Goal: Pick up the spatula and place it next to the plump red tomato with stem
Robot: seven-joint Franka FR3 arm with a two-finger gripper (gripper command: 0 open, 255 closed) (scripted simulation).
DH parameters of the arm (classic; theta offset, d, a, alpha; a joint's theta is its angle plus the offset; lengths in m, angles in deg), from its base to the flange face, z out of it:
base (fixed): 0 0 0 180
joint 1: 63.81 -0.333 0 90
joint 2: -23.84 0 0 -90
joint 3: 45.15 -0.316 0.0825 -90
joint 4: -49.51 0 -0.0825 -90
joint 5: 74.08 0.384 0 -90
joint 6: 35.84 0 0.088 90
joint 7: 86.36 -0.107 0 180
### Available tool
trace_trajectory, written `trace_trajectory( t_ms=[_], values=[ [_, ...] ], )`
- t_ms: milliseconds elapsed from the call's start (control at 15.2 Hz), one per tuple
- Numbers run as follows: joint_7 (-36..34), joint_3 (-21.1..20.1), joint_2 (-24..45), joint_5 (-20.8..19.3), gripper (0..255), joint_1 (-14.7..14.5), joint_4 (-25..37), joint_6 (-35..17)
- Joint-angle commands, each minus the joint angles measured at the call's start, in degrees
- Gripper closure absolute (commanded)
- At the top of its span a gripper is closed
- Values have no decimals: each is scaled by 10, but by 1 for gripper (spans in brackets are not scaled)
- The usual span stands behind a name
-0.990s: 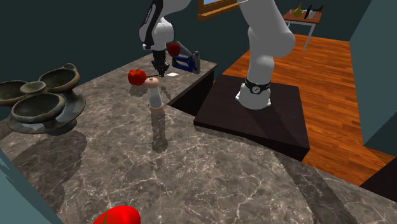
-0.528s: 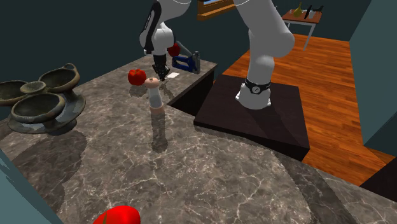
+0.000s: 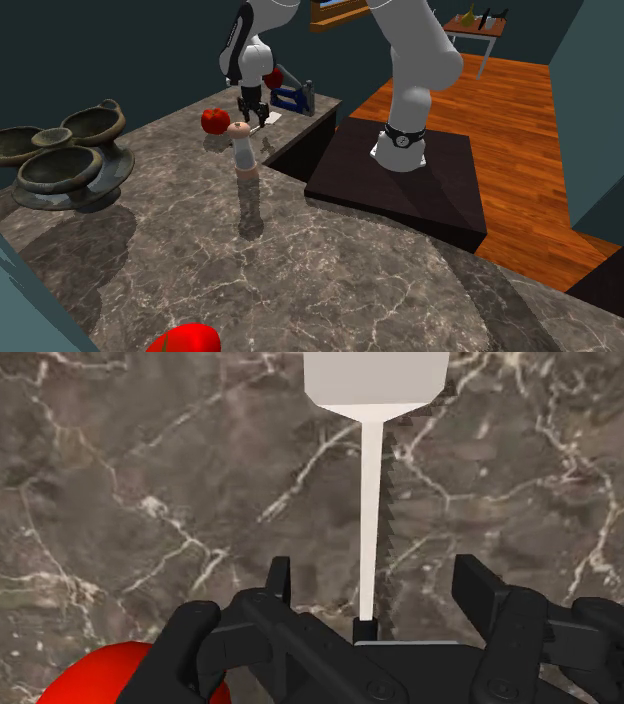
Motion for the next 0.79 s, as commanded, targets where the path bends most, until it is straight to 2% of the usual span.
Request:
trace_trajectory(
  t_ms=[0,132,396,726],
  values=[
    [0,0,0,0,0,0,0,0],
    [0,0,0,0,0,0,0,0],
    [-31,47,-58,-51,0,-33,-15,39],
    [-31,47,-58,-51,0,-33,-15,39]
  ],
)
